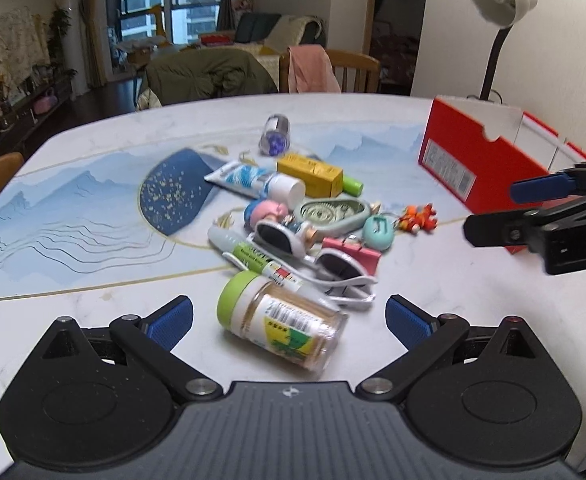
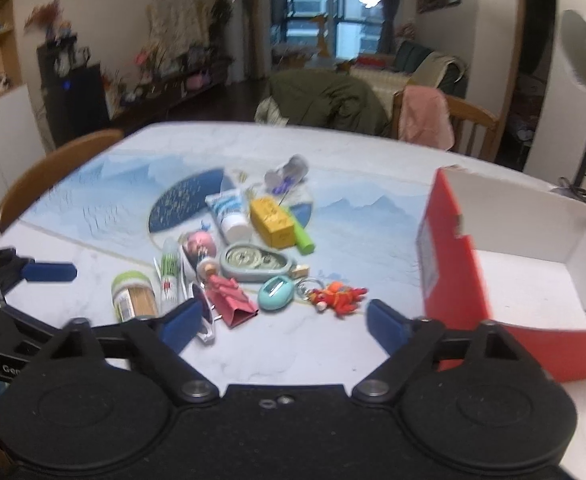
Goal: Organize rigid objects
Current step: 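Grasp the toothpick jar with the left tool while the right tool grasps the teal sharpener, then carry the toothpick jar and teal sharpener with both tools into the red shoebox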
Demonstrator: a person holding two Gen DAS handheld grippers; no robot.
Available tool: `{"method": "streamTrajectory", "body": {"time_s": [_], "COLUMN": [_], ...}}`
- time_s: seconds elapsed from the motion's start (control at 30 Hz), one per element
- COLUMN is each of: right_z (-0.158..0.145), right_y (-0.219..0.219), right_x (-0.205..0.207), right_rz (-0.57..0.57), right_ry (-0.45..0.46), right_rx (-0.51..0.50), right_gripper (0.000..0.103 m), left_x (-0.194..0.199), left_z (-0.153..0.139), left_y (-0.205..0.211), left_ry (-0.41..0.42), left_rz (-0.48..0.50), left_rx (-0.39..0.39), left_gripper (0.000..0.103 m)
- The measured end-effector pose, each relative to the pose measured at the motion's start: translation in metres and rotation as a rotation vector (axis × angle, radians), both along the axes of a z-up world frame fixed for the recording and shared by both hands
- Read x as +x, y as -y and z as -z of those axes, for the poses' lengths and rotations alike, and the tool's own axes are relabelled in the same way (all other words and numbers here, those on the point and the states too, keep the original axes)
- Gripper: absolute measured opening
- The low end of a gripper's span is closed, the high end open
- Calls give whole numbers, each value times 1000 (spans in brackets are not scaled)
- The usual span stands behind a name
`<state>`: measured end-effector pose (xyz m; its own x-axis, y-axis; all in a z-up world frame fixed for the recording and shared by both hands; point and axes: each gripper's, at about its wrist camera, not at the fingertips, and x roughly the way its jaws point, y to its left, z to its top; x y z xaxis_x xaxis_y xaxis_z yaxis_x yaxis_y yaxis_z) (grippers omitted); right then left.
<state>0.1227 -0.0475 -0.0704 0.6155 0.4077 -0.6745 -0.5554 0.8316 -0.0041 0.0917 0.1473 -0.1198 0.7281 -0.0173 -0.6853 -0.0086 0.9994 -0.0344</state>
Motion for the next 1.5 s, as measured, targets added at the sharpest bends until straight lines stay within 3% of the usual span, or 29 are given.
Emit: {"method": "streamTrajectory", "body": {"time_s": [0.23, 0.6, 0.77, 0.83, 1.17, 1.27, 1.5], "right_z": [25, 51, 54, 55, 60, 60, 56], "right_y": [-22, -51, -54, -56, -58, -57, -57], "right_x": [38, 74, 80, 82, 87, 87, 82], "right_rz": [21, 82, 92, 101, 130, 143, 152], "right_ry": [-52, -142, -176, -187, -223, -216, -214], "right_rx": [-56, -47, -35, -36, -27, -31, -24], "right_gripper": [74, 59, 52, 51, 41, 33, 32], "left_x": [12, 22, 24, 25, 24, 24, 24], "left_z": [15, 30, 32, 33, 33, 33, 32], "left_y": [-7, -8, -8, -7, -10, -12, -18], "left_ry": [-27, -19, -11, -14, 2, 0, -12], "left_rz": [49, 84, 111, 128, 115, 112, 106], "left_rx": [9, 20, 18, 9, -1, -14, -45], "left_gripper": [103, 102, 101, 96, 91, 90, 90]}}
